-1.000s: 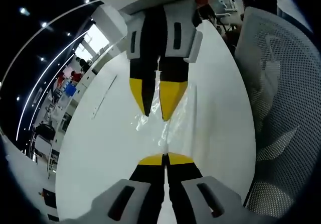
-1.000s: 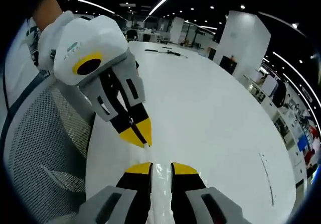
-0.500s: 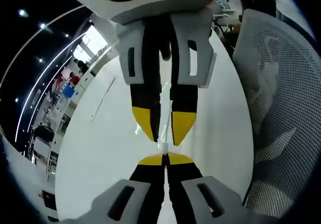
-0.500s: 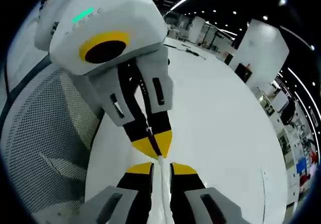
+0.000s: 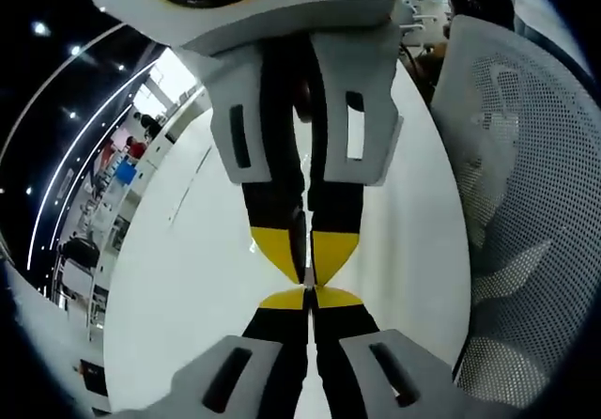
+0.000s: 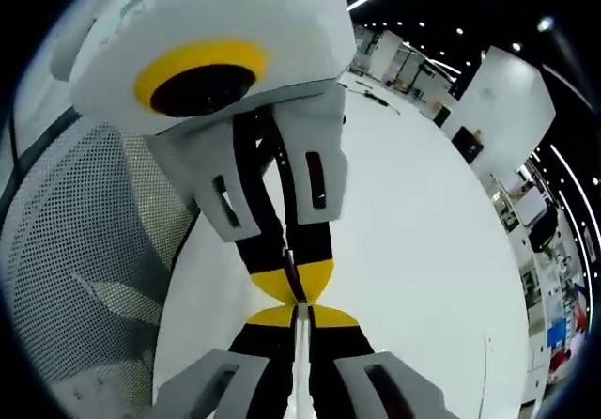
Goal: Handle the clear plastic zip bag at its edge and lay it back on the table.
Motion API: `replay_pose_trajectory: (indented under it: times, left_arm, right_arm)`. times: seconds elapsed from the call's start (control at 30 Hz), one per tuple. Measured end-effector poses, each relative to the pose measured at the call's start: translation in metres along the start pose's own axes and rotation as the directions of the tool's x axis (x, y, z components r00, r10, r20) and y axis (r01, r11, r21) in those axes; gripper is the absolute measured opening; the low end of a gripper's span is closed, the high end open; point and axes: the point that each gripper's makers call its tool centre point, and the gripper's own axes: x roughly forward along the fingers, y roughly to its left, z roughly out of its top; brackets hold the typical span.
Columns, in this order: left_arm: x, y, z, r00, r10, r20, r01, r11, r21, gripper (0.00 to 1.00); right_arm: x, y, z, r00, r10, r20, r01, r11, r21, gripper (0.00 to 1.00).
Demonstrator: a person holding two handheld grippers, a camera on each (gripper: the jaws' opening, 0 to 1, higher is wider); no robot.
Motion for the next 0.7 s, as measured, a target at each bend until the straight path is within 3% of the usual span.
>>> replay_pose_trajectory:
  times: [0.7]
  left_arm:
    - [-0.0011, -0.0068, -0.0026, 1.0, -0.014, -0.024, 0.013, 1.0, -0.013, 0.0]
  right_arm:
    - [-0.004, 0.0039, -0.005, 1.0, -0.019, -0.009, 0.019, 0.999, 0.039, 0.0]
